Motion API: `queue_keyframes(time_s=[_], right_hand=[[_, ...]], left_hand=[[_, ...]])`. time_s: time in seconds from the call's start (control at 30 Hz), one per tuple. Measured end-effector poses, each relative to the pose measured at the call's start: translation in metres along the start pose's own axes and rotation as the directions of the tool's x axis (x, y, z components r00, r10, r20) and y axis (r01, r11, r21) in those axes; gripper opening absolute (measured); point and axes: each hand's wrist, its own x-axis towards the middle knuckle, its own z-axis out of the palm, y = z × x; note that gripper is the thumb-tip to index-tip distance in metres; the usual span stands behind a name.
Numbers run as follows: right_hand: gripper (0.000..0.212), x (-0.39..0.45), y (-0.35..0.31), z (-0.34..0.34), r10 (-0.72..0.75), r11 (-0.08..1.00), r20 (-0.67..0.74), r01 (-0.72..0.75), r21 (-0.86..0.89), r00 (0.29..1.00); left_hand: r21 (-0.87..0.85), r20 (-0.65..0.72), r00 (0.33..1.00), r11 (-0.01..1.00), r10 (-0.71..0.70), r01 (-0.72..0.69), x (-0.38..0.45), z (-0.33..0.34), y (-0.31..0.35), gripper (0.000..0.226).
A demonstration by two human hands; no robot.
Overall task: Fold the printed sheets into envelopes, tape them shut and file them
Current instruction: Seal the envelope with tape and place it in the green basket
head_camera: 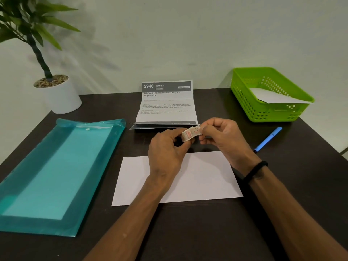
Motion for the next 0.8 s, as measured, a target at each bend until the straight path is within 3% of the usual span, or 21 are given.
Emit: queue_keyframes(time_s=[0.13,0.37,0.6,0.7,0.8], right_hand=[[0.017,0.002,-0.001,-0.003,-0.007,0.996,-0.019,0.008,0.087,1.000],[0.001,0.005,0.004,-0.012,0.065,0.991,-0.052,-0.058,0.121,0.997],[0.025,0.008,0.010,-0.021,0.096,0.991,-0.183,-0.077,0.109,0.978],[0.044,0.011,0.013,-0.023,0.128,0.989,-0.221,-0.108,0.101,0.967],[0.044,0.011,0.014,-0.023,0.096,0.995,-0.216,-0.089,0.044,0.972]], left_hand=[[0.124,-0.021,0.999,0.992,-0.031,0.034,0.002,-0.001,-0.004,0.041],[0.239,0.016,0.999,0.970,0.042,-0.044,-0.001,-0.004,0.001,0.039],[0.250,0.132,0.990,0.966,0.040,-0.072,-0.003,-0.002,0.004,0.048],[0.287,0.133,0.991,0.957,0.011,-0.049,-0.002,-0.002,0.002,0.048],[0.315,0.112,0.993,0.949,-0.021,-0.015,0.002,-0.005,0.000,0.043]])
